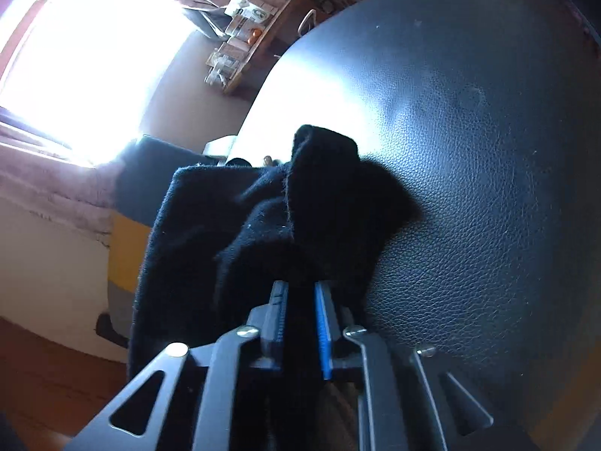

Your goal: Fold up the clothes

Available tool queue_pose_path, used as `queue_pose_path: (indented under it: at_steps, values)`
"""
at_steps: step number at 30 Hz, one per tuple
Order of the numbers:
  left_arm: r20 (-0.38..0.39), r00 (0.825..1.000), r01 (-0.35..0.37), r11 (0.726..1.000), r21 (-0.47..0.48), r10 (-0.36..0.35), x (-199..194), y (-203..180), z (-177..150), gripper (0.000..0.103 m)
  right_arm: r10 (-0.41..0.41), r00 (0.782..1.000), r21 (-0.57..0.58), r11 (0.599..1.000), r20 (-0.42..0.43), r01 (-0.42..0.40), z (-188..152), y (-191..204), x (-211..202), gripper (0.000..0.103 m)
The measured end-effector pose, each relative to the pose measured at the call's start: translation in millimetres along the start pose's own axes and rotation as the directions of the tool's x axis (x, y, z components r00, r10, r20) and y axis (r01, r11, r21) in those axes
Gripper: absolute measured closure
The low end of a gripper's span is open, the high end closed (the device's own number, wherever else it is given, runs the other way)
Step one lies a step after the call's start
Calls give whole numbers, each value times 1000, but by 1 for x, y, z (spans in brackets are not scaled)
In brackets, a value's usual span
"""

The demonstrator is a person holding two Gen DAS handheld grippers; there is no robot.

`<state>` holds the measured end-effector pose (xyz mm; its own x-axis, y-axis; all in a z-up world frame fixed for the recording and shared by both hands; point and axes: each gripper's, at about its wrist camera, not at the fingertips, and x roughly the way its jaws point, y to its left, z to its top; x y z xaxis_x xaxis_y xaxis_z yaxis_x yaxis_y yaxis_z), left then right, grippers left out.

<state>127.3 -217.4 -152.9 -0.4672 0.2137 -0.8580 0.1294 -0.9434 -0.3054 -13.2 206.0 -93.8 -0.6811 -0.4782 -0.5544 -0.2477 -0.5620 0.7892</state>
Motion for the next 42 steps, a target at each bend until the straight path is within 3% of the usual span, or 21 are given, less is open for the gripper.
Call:
queue_pose_path:
  at_steps: [5,10,13,14,15,16,21,25,27,30,35,39,40,41,42]
  values:
    - [1,1000,-1,1000,13,1,-3,-2,1,91,-7,1000,-30,1000,26,8,10,14,9,100]
    - [36,999,16,999,28,-17,-15,-13,6,91,98,994,-230,967,-54,-108,-1,89,32,100]
    - [63,998,24,999,40,-26,-25,-18,4,91,56,997,-298,952,-60,-71,-17,105,32,92]
    - [66,997,22,999,44,-25,-27,-18,2,91,34,998,-316,948,-56,-50,-24,108,30,65]
    - [67,998,17,999,47,-20,-29,-17,0,89,12,999,-326,945,-46,-26,-26,107,28,24]
    - [64,998,11,999,46,-14,-29,-14,0,88,-12,1000,-326,945,-27,3,-24,102,24,15]
    - [52,999,11,1000,5,-11,-28,-6,-5,88,-139,989,-320,935,57,150,-7,78,12,10]
    - [45,999,2,1000,-6,-2,-27,-4,-6,88,-234,971,-306,922,47,236,7,45,17,4]
    - [43,999,-6,1000,0,6,-25,-5,-5,88,-271,962,-271,924,40,271,19,34,32,4]
    - [22,1000,-17,1000,6,17,-19,-7,-3,88,-240,970,-183,953,26,241,42,21,56,4]
    - [-8,1000,-24,1000,5,24,-8,-9,2,88,-329,940,-270,901,88,341,80,48,119,0]
    - [-26,999,-22,1000,8,22,0,-12,5,88,-396,912,-338,849,104,407,102,72,162,2]
    - [-26,999,-22,1000,10,22,1,-12,6,88,-416,903,-363,829,108,426,104,82,170,12]
    - [-25,999,-21,1000,13,22,2,-13,7,88,-423,900,-376,822,103,429,106,88,176,61]
    - [-20,1000,-20,1000,18,20,0,-14,7,88,-412,907,-372,832,84,412,106,89,181,86]
